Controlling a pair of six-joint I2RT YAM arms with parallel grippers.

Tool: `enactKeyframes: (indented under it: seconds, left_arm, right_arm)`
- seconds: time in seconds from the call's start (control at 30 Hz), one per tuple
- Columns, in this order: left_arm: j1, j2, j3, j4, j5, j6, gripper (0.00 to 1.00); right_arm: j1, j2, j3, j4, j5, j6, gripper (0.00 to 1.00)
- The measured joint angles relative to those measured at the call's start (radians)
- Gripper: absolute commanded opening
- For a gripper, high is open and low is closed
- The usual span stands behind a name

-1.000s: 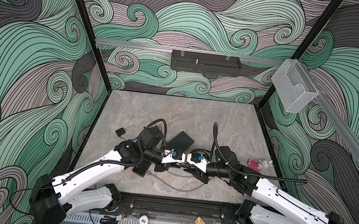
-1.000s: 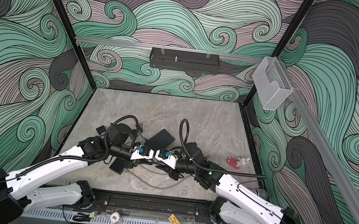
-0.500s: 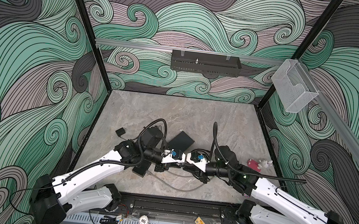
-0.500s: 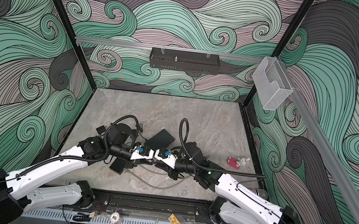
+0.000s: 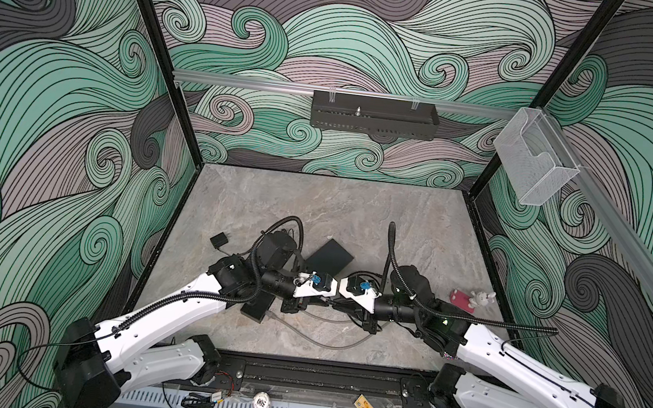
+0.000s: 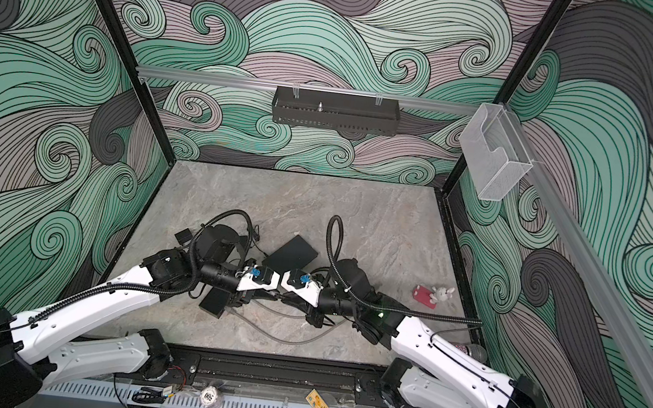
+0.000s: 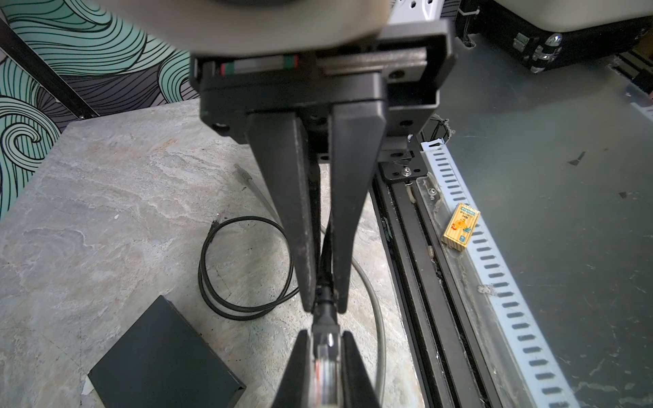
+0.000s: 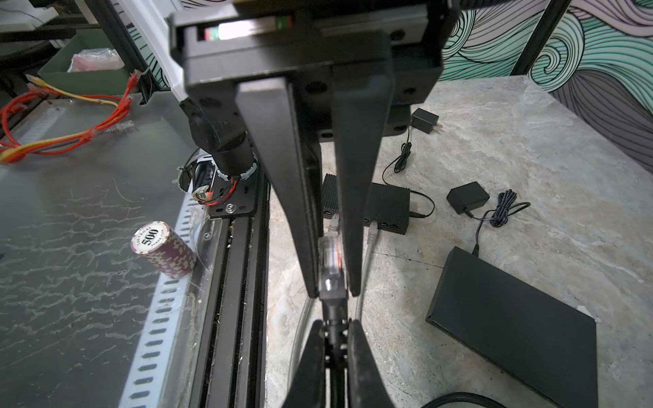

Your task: Insert the plug into the switch port

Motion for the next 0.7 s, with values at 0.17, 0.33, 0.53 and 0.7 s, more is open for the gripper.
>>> enactKeyframes:
  seconds: [0.17,0.33,0.53,0.7]
  left_arm:
    - [0.0,0.0,0.0,0.004,-0.003,-0.01,0.63]
    - [0.01,-0.035,0.0,0.032,-0.073,-0.109,0.77]
    - [0.081,-0.107,0.0,0.123,-0.205,-0.246,0.77]
    - [0.098,-0.115,-0.015,0.201,-0.356,-0.34,0.75]
  right_arm:
    - [0.001,0.0,0.0,0.002,0.001,0.008,0.0]
    - [0.0,0.0,0.0,0.002,0.042,0.003,0.0]
    - [-0.092,0.103,0.145,-0.098,0.218,-0.082,0.0]
    - [-0.322,0.237,0.369,-0.135,0.45,-0.186,0.0]
